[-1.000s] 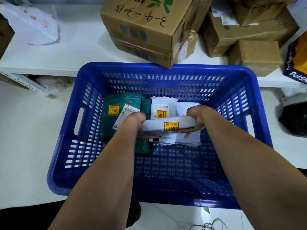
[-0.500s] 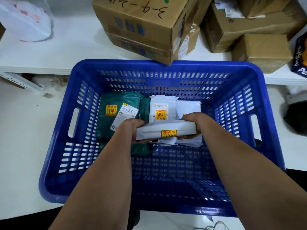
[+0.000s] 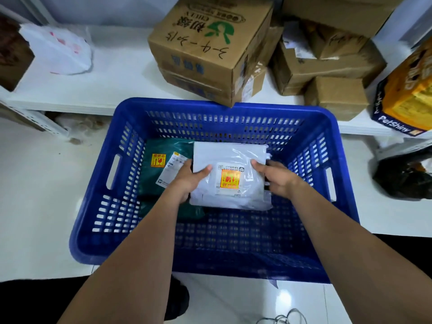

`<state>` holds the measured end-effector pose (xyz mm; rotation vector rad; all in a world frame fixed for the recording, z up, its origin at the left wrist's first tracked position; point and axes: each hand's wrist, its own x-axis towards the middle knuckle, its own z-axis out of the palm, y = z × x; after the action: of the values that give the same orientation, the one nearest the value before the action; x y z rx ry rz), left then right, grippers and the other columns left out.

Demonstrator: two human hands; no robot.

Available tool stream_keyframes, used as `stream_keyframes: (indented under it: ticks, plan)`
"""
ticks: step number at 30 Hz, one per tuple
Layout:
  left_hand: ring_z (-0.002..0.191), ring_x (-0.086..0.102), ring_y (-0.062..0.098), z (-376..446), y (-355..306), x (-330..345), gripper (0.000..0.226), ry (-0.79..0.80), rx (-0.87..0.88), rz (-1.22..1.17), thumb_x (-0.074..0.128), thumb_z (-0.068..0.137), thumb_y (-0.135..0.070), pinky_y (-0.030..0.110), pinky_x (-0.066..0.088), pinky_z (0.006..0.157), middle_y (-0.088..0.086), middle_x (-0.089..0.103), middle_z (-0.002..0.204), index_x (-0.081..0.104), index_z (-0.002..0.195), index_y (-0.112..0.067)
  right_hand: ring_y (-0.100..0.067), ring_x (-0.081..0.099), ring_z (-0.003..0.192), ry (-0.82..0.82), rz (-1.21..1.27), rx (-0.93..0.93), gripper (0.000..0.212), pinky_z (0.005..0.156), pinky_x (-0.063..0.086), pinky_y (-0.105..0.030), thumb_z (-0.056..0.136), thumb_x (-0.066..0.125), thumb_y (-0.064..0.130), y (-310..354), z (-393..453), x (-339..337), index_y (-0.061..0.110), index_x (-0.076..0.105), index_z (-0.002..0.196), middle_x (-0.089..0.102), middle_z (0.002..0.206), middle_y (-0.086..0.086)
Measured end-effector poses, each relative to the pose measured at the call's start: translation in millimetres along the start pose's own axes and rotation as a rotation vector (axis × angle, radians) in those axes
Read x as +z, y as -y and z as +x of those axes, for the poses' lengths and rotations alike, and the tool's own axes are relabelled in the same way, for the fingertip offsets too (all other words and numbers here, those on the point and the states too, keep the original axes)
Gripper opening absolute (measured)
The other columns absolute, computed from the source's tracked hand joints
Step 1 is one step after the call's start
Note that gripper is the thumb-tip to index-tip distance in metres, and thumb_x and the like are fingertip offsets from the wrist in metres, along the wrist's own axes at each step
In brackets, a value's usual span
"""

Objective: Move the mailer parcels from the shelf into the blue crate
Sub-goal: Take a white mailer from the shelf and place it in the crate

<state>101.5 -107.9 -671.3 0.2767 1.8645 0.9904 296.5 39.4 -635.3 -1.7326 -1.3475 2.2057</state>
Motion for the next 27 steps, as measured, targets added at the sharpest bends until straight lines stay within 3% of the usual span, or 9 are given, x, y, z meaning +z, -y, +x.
stream_keyframes:
  ticks: [2,4,9,13,18,19,21,23,27]
  plan:
    - [0.122,0.055,0.022,2,3,-4,0.073,0.014,0.058,-0.031,0.079,0.08,-0.034,0.046,0.045,0.104,0.002,0.055,0.139,0.04,0.14,-0.019,-0.016,0.066,0.093,0.042,0.027,-0.057,0.029,0.086,0.054,-0.035,0.088,0.07,0.012,0,-4,-2,0.016,0.054,0.113,0.069,0.101,0.003]
    - [0.12,0.057,0.019,0,5,-2,0.065,0.025,0.107,-0.049,0.076,0.083,-0.015,0.043,0.046,0.103,0.001,0.058,0.134,0.042,0.139,-0.018,-0.013,0.067,0.095,0.072,-0.01,-0.12,0.052,0.077,0.055,-0.03,0.085,0.072,0.004,-2,-3,-2,0.02,0.049,0.129,0.068,0.109,0.004]
    - [0.116,0.058,0.024,1,26,1,0.054,-0.064,0.021,0.043,0.073,0.085,-0.002,0.039,0.049,0.099,0.006,0.061,0.128,0.049,0.133,-0.01,-0.015,0.059,0.111,0.079,-0.093,-0.191,0.043,0.099,0.043,-0.05,0.077,0.082,0.025,-11,-4,2,0.041,0.062,0.112,0.06,0.123,0.005]
    - [0.117,0.057,0.027,5,26,-4,0.054,-0.068,-0.001,0.045,0.068,0.082,0.006,0.036,0.048,0.094,0.006,0.063,0.123,0.054,0.131,-0.013,-0.021,0.061,0.113,-0.009,-0.118,-0.27,0.036,0.089,0.052,-0.04,0.078,0.081,0.025,-16,4,6,0.03,0.064,0.11,0.062,0.114,0.005]
    - [0.114,0.054,0.014,-7,-11,-2,0.052,-0.171,0.168,-0.091,0.079,0.078,-0.036,0.025,0.042,0.087,-0.004,0.057,0.126,0.059,0.125,-0.033,-0.019,0.065,0.098,-0.009,-0.085,-0.295,0.031,0.081,0.056,-0.034,0.083,0.077,0.016,-14,9,11,0.023,0.065,0.11,0.064,0.106,0.007]
    - [0.114,0.056,0.015,-8,-13,0,0.05,-0.233,0.236,-0.005,0.079,0.075,-0.045,0.026,0.045,0.088,-0.003,0.06,0.124,0.062,0.12,-0.033,-0.015,0.064,0.094,-0.008,-0.106,-0.298,0.031,0.075,0.056,-0.027,0.085,0.075,0.015,-13,8,11,0.022,0.064,0.113,0.062,0.105,0.007]
    - [0.124,0.05,0.02,-9,-12,4,0.056,-0.344,0.482,0.544,0.072,0.073,-0.062,0.039,0.04,0.105,-0.003,0.058,0.129,0.062,0.12,-0.034,-0.011,0.062,0.096,-0.017,-0.198,-0.335,0.03,0.07,0.05,-0.012,0.089,0.07,0.013,-9,6,12,0.02,0.065,0.118,0.06,0.112,0.009]
    - [0.141,0.033,0.022,-8,-8,14,0.072,-0.304,0.683,1.094,0.054,0.079,-0.073,0.052,0.016,0.119,-0.003,0.045,0.146,0.048,0.14,-0.035,-0.015,0.058,0.114,-0.027,-0.345,-0.398,0.031,0.078,0.045,-0.006,0.093,0.066,0.012,-6,7,14,0.02,0.067,0.123,0.057,0.132,0.002]
    - [0.151,0.009,0.023,-8,1,42,0.078,-0.166,0.672,1.342,0.031,0.093,-0.067,0.055,-0.004,0.119,0.003,0.021,0.161,0.005,0.157,-0.029,-0.021,0.038,0.14,-0.171,-0.705,-0.472,0.036,0.112,0.031,-0.025,0.096,0.06,0.022,-9,10,21,0.03,0.062,0.131,0.033,0.157,-0.002]
